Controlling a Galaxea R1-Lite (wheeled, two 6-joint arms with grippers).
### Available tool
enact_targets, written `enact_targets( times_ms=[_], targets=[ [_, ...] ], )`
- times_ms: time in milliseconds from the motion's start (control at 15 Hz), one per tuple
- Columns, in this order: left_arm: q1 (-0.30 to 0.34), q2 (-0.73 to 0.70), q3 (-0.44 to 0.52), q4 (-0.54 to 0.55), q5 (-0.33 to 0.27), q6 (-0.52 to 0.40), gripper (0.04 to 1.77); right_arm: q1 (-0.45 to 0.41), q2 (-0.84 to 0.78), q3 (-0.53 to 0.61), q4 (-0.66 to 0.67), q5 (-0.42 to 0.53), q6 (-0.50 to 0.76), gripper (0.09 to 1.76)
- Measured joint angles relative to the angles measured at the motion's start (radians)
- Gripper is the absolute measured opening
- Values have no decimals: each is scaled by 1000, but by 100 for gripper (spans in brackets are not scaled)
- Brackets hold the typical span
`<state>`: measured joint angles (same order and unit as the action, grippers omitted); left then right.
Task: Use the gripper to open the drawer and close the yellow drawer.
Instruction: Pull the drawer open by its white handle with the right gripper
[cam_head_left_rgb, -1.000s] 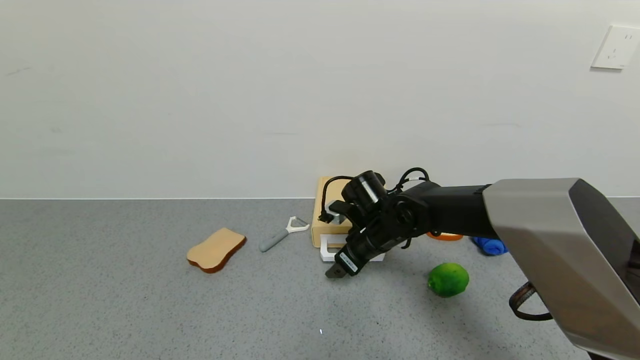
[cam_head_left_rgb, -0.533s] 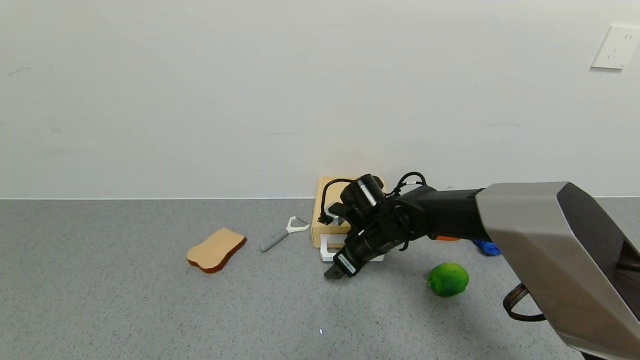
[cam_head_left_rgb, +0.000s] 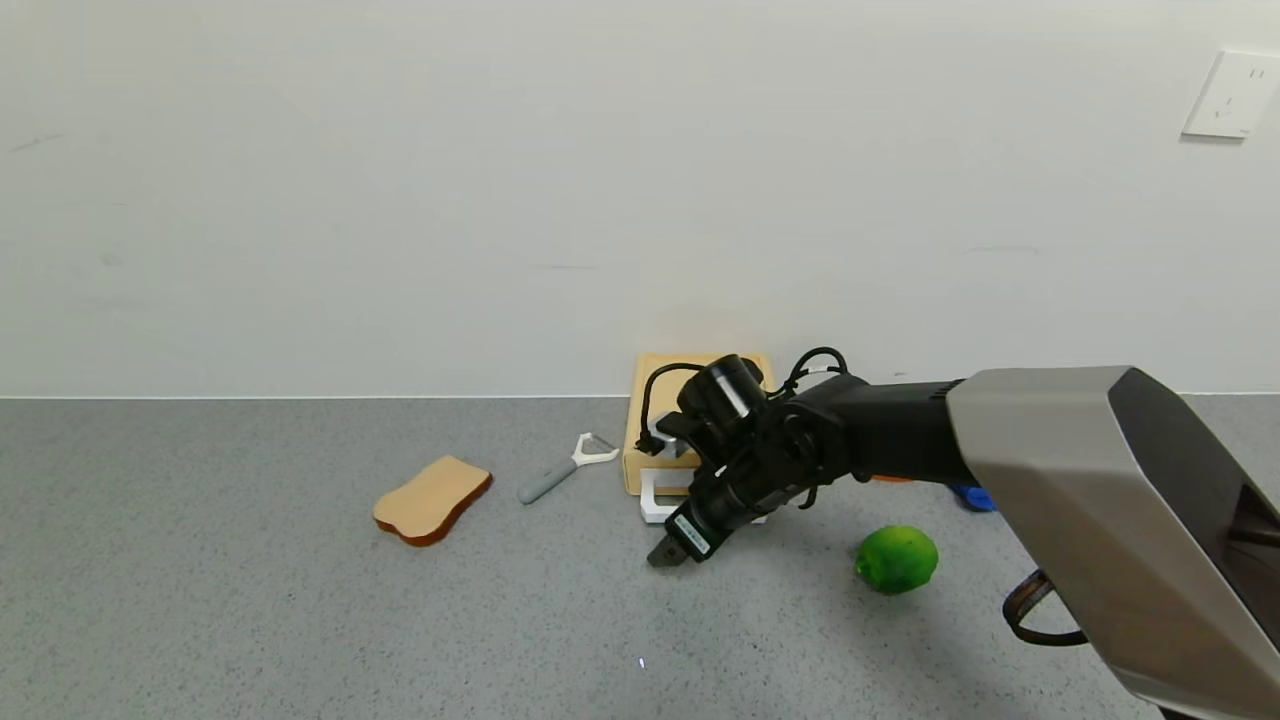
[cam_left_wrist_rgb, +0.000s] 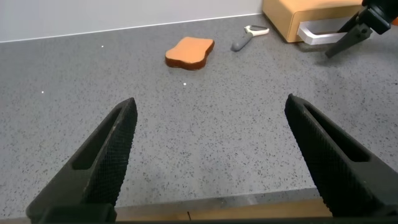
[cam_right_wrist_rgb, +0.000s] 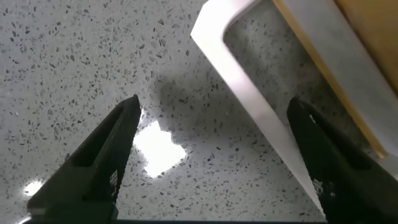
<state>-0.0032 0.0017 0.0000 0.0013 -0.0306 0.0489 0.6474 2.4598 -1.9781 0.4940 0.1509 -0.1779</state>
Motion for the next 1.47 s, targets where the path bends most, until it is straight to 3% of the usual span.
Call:
enact_targets(
  times_ms=[800, 1467],
  targets=[
    [0, 0, 0, 0, 0, 0, 172, 41, -49, 35, 137, 4, 91, 171],
    [0, 0, 0, 0, 0, 0, 172, 91, -89, 118, 141, 4, 174, 171]
  ],
)
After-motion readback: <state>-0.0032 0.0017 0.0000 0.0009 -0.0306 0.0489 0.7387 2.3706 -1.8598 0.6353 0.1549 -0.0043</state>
